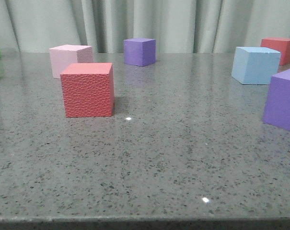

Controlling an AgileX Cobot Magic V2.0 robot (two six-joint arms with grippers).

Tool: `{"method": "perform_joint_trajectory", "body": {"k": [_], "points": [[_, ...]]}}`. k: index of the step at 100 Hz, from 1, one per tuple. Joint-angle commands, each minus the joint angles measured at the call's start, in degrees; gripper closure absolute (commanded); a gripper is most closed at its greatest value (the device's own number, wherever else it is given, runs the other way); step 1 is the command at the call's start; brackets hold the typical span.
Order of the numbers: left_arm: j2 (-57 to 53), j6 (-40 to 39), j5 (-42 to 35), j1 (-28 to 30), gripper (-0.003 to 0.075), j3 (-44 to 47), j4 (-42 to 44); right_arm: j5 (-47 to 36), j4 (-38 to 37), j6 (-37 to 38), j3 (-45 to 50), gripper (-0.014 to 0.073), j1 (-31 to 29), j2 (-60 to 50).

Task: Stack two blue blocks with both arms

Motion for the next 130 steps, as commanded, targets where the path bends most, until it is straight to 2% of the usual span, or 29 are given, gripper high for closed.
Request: {"method": "perform_joint_trajectory", "body": {"k": [1,32,53,95,130], "points": [[1.5,-0.2,-3.6,0.2,0.0121,-2.3,0.0,1.0,0.7,-0.9,-7.0,-0.0020,1.0,4.5],[2.5,-0.2,-3.3,0.2,0.0121,-2.7,0.0,9.4,1.6,-0.9,-26.6,-0.0020,2.4,25.1],[2.5,-0.2,-3.2,0.2,0.0122,-2.7,0.0,13.6,3.4,-1.0,-36.0,-0.0020,2.4,36.7],[2.5,-0.2,-3.2,0.2,0.0121,-2.7,0.0,14.9,3.9,-3.4,-46.1,-0.0020,2.4,50.8],[2.5,-0.2,-3.2,0.2,0.0121,-2.7,0.0,15.3,5.4,-4.9,-47.4,-0.0020,2.4,54.8]]}}
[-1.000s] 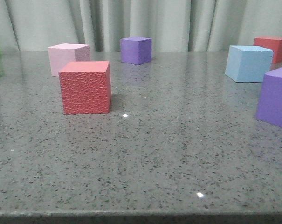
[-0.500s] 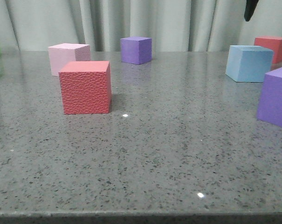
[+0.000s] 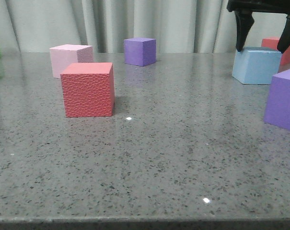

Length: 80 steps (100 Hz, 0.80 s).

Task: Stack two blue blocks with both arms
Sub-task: 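Lower the right gripper around the light blue cube and close it, then lift the light blue cube and carry it toward the purple cube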

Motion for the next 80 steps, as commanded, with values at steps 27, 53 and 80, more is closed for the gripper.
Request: {"method": "perform_joint_trajectory", "body": {"k": [27,53,80], "points": [[0.1,-0.2,-4.0,0.2,0.0121,-2.0,0.0,-0.2,1.0,-1.8,-2.1,-0.0017,0.1,-0.7],[0.1,-0.2,-4.0,0.2,0.0121,-2.0,0.0,-0.2,1.0,-1.8,-2.1,0.0071,0.1,-0.5],[0.1,-0.2,-4.0,0.2,0.0121,-2.0,0.0,0.0,1.0,-1.8,-2.1,0.0164,0.1,-0.5]]}}
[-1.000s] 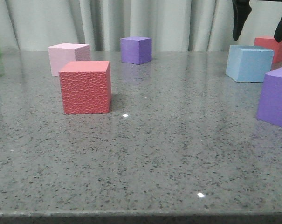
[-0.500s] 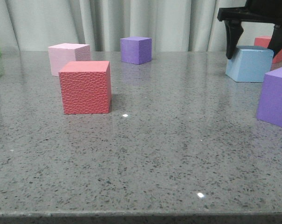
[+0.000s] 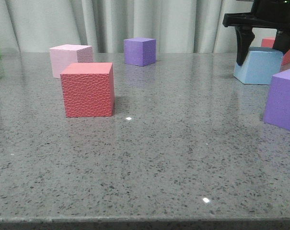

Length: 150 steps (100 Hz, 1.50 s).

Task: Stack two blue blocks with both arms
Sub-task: 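Lift the light blue cube and carry it toward the purple cube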

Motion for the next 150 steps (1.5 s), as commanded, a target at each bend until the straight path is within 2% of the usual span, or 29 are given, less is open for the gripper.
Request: {"method": "perform_joint_trajectory", "body": {"k": [1,35,56,67,95,126,150], "points": [[0.1,-0.2,-4.0,0.2,0.0121,-2.0,0.0,-0.8,0.1,-0.8,-2.0,0.0164,0.1,-3.3],[0.1,-0.2,-4.0,0.2,0.0121,-2.0,0.0,-3.1,0.3,-0.8,-2.0,0.0163,0.1,-3.3],[0.1,-0.2,-4.0,0.2,0.0121,-2.0,-0.6,0.5,0.3,-0.3,-3.1,0.0163,0.3,-3.3],[0.1,-0.2,-4.0,0.2,0.0121,-2.0,-0.7,3.7,0.2,2.3,-5.8,0.0163,1.3,-3.3],[0.1,-0.3,-4.0,0.2,0.0121,-2.0,-1.1,6.7,-0.8,8.5,-14.4,0.0163,7.7,-3.3],[0.1,-0.3,-4.0,0.2,0.0121,-2.0,-3.1,5.4,-2.9,14.9,-18.0,0.0163,17.2,-2.4],[0.1,-0.3,-4.0,0.2,0.0122,-2.0,-3.1,4.7,-3.0,19.2,-21.1,0.0163,22.1,1.5]]}}
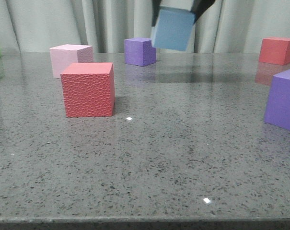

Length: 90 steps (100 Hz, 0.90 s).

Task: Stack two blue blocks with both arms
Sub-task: 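Lift the light blue cube and carry it toward the purple cube, then lower the cube onto the table before the purple cube, open right gripper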

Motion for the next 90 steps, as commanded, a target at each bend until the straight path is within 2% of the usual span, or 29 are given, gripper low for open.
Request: {"method": "perform_joint_trajectory", "body": {"k": [1,42,90], "points": [[0.1,-0.3,-4.0,0.2,0.0122,-2.0,-0.6,0.0,-0.6,1.1,-2.8,0.0163,1.3,-1.5],[0.1,-0.3,-4.0,0.2,0.0121,-2.0,-0.6,-3.5,-0.4,3.7,-5.9,0.0163,3.3,4.2],[0.1,-0.3,-3.9,0.2,0.0122,-2.0,-0.6,-6.3,0.3,3.7,-5.9,0.0163,3.3,4.4]]}}
